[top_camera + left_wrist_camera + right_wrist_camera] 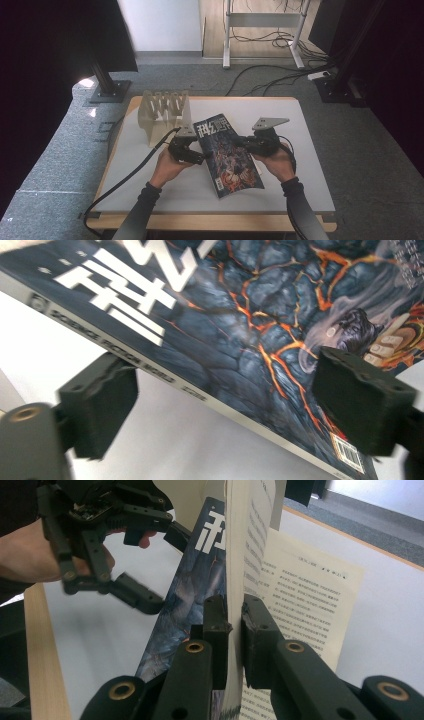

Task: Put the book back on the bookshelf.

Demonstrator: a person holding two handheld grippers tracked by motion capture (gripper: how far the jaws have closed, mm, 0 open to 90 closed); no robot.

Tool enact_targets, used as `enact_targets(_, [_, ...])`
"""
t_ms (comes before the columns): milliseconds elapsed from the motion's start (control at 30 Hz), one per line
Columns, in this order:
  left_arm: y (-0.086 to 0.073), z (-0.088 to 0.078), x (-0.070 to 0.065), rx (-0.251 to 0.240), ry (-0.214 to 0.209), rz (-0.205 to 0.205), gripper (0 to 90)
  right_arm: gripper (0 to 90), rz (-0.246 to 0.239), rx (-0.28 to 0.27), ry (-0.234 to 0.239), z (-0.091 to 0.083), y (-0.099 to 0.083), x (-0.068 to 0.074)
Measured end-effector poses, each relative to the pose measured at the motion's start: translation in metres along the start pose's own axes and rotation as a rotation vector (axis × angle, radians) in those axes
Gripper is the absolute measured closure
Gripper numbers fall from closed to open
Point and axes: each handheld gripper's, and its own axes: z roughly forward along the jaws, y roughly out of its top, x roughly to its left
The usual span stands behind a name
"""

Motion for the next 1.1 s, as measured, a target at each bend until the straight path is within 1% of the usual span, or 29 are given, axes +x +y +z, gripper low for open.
enact_targets(100, [0.001,0.001,0.004,-0.006,-0.013,-0.014,16.9,81.2,-0.004,-0.002,0.013,-0.001,0.000,0.000])
enact_targets(167, [0.000,0.001,0.005,0.003,-0.001,-0.012,21.3,81.2,-0.010,-0.004,0.009,-0.001,0.000,0.000])
enact_targets(200, [0.000,0.001,0.005,0.012,0.007,-0.010,24.6,81.2,-0.012,-0.003,0.012,0.000,0.000,0.000])
enact_targets(267, [0.000,0.001,0.006,0.029,0.008,-0.011,32.4,81.3,-0.015,-0.004,0.017,0.000,0.000,0.001])
enact_targets(300, [0.000,0.001,0.007,0.035,0.005,-0.016,38.4,81.3,-0.018,-0.002,0.020,0.000,0.001,0.001])
enact_targets(333, [0.001,0.000,0.008,0.046,0.006,-0.007,44.1,81.4,-0.020,-0.002,0.022,0.000,0.001,0.002])
enact_targets(433, [0.003,-0.006,0.009,0.042,-0.020,-0.025,53.6,81.5,-0.032,0.006,0.018,0.001,0.003,0.003])
enact_targets(467, [0.005,-0.008,0.009,0.038,-0.027,-0.029,56.5,81.4,-0.037,0.012,0.009,0.001,0.004,0.003])
enact_targets(567, [0.010,-0.015,0.004,0.044,-0.004,0.005,58.5,81.4,-0.042,0.021,-0.005,0.002,0.005,0.002])
enact_targets(633, [0.015,-0.019,0.002,0.047,-0.002,0.022,61.2,81.2,-0.052,0.029,-0.033,0.001,0.006,0.001])
enact_targets(667, [0.018,-0.022,0.001,0.045,0.004,0.031,61.2,81.2,-0.052,0.029,-0.033,0.001,0.006,0.001])
enact_targets(733, [0.024,-0.029,-0.002,0.038,0.006,0.054,64.0,81.3,-0.046,0.035,-0.060,-0.001,0.006,-0.001])
enact_targets(767, [0.026,-0.031,-0.003,0.033,0.008,0.064,65.6,81.2,-0.045,0.035,-0.064,-0.002,0.006,-0.002])
enact_targets(900, [0.035,-0.042,-0.011,-0.007,0.030,0.117,70.7,81.4,-0.040,0.020,-0.083,-0.006,0.006,-0.005])
enact_targets(967, [0.039,-0.048,-0.017,-0.037,0.041,0.154,72.9,81.4,-0.043,0.018,-0.094,-0.007,0.006,-0.006])
enact_targets(1033, [0.042,-0.053,-0.022,-0.063,0.051,0.178,76.4,81.4,-0.046,0.013,-0.112,-0.009,0.007,-0.006])
enact_targets(1100, [0.045,-0.058,-0.025,-0.090,0.060,0.204,79.5,81.4,-0.040,0.002,-0.120,-0.010,0.007,-0.007])
